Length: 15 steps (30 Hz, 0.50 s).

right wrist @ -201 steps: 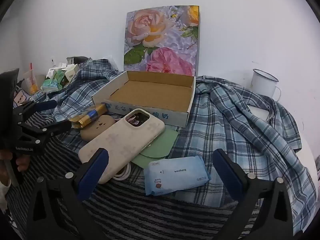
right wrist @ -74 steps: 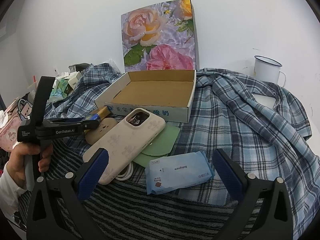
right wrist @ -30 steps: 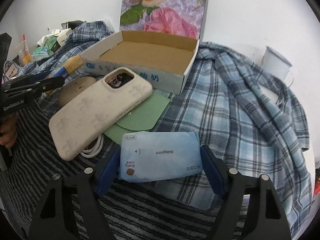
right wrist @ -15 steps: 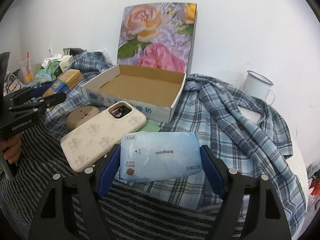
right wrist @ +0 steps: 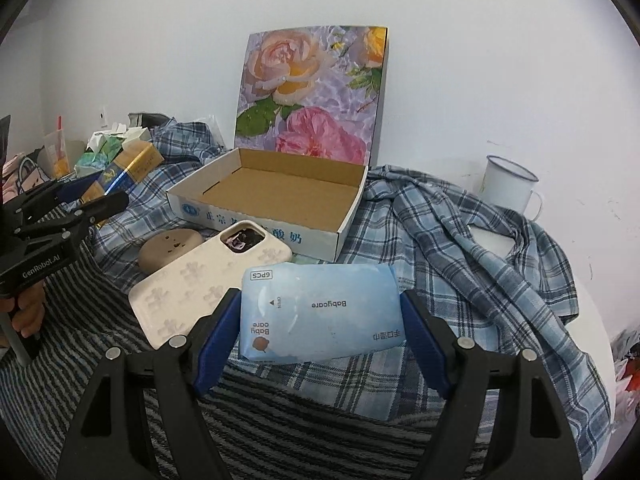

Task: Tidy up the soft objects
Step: 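Lift the cigarette pack and wipes packet with both grippers toward the box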

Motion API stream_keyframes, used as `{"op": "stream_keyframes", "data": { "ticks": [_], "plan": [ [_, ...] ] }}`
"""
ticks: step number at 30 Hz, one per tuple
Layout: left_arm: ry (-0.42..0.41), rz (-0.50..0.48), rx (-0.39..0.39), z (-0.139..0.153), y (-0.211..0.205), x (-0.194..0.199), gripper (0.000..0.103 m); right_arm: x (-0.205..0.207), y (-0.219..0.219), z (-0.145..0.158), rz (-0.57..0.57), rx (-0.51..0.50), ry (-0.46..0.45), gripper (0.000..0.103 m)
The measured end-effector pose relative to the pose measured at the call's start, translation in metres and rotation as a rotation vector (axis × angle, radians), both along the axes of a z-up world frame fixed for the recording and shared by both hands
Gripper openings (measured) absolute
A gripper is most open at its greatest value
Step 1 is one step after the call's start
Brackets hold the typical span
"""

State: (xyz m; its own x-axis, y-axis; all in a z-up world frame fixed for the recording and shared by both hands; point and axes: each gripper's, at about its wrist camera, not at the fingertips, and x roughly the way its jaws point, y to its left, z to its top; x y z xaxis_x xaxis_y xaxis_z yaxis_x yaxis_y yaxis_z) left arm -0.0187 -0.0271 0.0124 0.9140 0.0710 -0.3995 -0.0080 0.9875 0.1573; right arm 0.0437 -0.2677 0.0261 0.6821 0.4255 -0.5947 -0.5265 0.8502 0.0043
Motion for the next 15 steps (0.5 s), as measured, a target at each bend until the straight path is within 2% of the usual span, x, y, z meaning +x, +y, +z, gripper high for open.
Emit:
{"op": "stream_keyframes", "data": {
  "ticks": [8, 11, 15],
  "plan": [
    [-0.015, -0.020, 0.072, -0.002, -0.014, -0.003, 0.055, -0.015, 0.005, 0.008, -0.022, -0.039, -0.097, 0.077],
    [-0.001, -0.011, 0.049, -0.002, -0.009, -0.001, 0.055, -0.014, 0.007, 0.006, -0.020, -0.054, -0.094, 0.077],
    [0.030, 0.019, -0.003, -0.004, 0.003, 0.005, 0.055, -0.014, 0.003, 0.007, -0.014, -0.026, -0.093, 0.077]
  ]
}}
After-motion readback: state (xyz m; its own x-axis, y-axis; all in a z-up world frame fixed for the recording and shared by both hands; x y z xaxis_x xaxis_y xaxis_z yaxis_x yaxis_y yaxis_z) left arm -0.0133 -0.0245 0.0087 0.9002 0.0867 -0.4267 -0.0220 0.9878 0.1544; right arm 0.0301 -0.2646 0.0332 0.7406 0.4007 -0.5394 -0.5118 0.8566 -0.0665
